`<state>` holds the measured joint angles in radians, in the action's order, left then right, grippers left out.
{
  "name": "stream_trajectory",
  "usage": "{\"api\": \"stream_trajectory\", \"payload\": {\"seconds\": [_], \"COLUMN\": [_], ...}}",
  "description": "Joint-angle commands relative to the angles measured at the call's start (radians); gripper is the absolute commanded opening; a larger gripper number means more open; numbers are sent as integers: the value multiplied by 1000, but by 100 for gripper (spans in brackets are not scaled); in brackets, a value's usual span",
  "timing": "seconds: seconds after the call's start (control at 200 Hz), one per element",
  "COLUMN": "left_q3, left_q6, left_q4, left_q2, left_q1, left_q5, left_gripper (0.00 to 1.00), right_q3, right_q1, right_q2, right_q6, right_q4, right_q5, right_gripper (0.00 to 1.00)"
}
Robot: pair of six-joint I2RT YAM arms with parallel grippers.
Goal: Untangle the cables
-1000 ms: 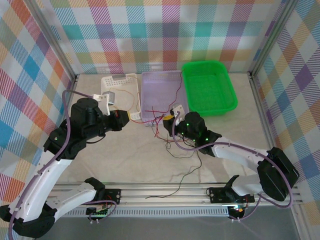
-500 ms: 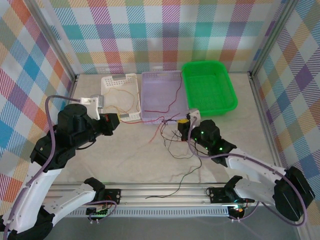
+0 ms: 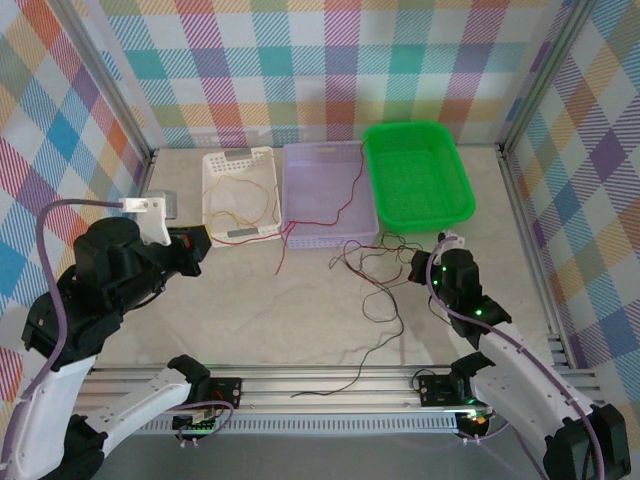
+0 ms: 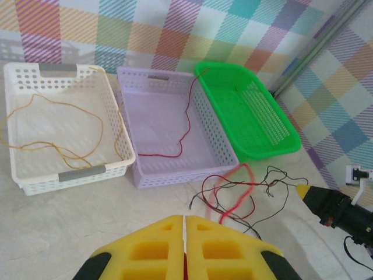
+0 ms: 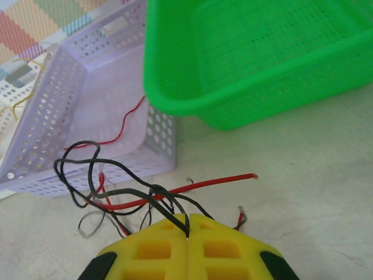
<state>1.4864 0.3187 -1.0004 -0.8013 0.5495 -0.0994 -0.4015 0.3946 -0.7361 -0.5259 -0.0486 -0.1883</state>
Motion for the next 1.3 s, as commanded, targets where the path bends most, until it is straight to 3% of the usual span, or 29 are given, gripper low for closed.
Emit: {"api": "stream_trajectory", "payload": {"seconds": [0.0,0.285,0.57,0.695,1.12,1.295], "left_q3": [-1,-35,75,140,534,648], "left_q6": [-21,-24,-86,-74,-67,-68], "left_q4": [4,258,441,494,421,341], "left_q2": [-8,-152,-524,-714,-1286,-1423], "left_q1": [6,6,3,-11,-13,-14], "left_q5": [1,64,8,46,18,-38], "left_gripper": [0,0,0,0,0,0], "right_q3": [15,59,97,102,107,112], "right_q1": [-3,-3,-1,3,30,39], "right_q2": [44,89,64,86,164,190], "right_q6": [-41,-35,-28,3,45,48], "right_q4": [-65,-41,-35,-40,-126,-149], "right_q5": [54,156,237,284,367,375], "right_gripper": [0,0,0,0,0,0]}}
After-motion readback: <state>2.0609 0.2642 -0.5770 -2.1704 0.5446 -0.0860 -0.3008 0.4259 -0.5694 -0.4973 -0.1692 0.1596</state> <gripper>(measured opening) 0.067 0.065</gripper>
